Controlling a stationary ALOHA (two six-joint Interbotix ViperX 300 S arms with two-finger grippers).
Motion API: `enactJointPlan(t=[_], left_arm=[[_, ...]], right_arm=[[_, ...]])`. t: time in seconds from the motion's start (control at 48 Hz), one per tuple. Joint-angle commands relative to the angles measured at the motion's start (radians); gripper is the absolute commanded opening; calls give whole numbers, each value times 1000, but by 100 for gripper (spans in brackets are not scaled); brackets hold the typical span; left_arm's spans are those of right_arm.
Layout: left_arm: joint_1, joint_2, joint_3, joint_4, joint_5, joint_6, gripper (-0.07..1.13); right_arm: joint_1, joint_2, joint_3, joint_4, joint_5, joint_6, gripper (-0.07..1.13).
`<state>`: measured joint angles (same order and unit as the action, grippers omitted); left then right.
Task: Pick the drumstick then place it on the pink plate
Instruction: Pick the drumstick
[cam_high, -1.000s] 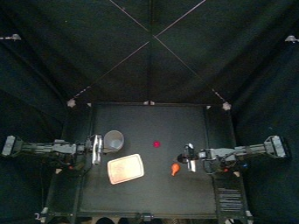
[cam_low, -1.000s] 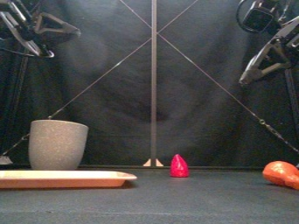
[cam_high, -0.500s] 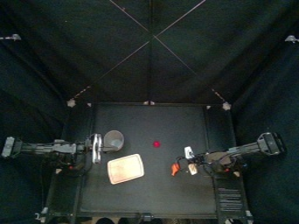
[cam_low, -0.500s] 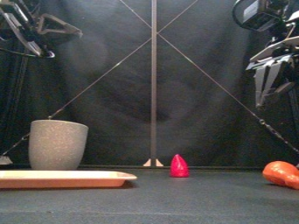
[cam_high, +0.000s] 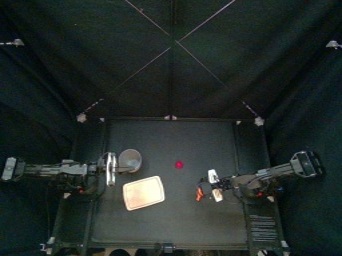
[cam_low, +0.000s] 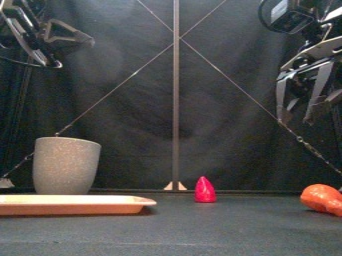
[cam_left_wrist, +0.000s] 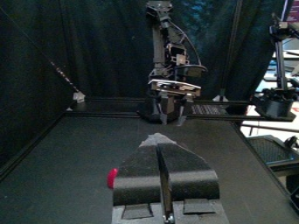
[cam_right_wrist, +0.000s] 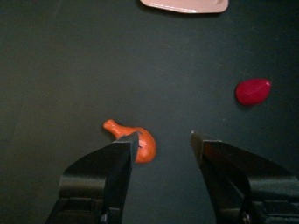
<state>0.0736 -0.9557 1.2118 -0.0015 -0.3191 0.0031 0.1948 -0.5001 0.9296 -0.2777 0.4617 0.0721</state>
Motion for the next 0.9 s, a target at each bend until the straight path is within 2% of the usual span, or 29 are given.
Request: enactJointPlan(t=[0.021,0.292,0.479,0.688,0.896], left_arm=[[5,5,-12,0,-9,2,10],[8,5,-6,-2,-9,2,9],[9,5,-5,-2,-11,2,10],[12,5,-3,-2,-9,2,9],[12,5,3,-2,-9,2,10]], right_arm=[[3,-3,-17,2,-3,0,87],[12,117,-44,17,25,0,87],[23,219,-103,32,103,-2,87],[25,264,-140,64,184,-3,87],[55,324,-141,64,198,-8,87]])
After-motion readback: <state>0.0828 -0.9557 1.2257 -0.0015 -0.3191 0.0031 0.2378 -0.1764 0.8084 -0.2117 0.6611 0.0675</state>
